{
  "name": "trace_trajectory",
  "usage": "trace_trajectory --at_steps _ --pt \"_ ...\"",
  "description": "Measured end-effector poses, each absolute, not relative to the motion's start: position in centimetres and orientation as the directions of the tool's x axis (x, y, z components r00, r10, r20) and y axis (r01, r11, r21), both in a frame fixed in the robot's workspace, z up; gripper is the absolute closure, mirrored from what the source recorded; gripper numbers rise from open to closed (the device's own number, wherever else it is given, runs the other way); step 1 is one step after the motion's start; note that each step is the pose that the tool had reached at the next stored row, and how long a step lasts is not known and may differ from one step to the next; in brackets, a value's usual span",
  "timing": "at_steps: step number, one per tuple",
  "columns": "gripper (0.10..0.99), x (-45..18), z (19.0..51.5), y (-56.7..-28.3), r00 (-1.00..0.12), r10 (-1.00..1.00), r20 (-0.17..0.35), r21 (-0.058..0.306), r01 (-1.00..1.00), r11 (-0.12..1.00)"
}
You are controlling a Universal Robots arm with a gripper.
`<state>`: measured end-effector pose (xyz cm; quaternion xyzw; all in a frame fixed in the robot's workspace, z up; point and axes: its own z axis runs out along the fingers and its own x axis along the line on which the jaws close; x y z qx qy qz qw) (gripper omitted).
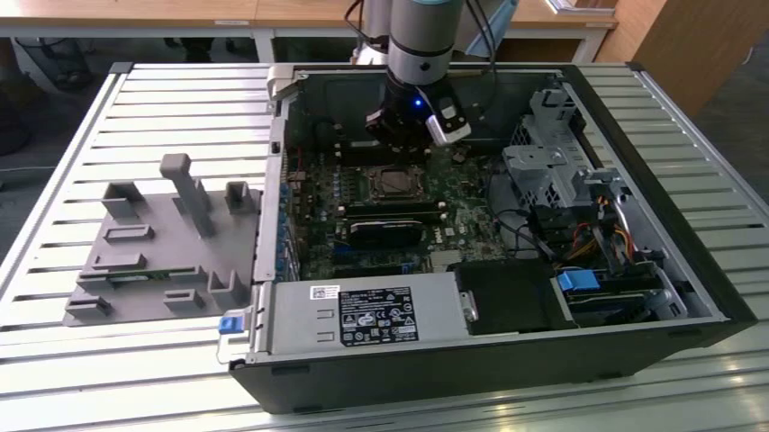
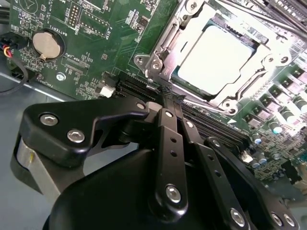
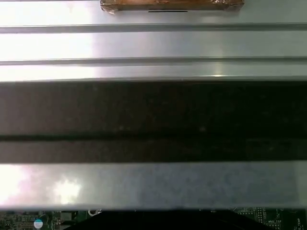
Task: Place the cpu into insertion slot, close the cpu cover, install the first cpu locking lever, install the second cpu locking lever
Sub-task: 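Install the first cpu locking lever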
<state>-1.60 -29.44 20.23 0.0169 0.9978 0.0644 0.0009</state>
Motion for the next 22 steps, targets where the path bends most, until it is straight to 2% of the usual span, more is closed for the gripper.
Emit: trace_trajectory --at_steps 15,22 --pt "0.98 -1.57 20.19 -29.43 -0.999 0.034 0.0 0.128 0.033 0.991" --pt "0.98 -1.58 19.99 -29.41 -0.999 0.034 0.0 0.101 0.034 0.994"
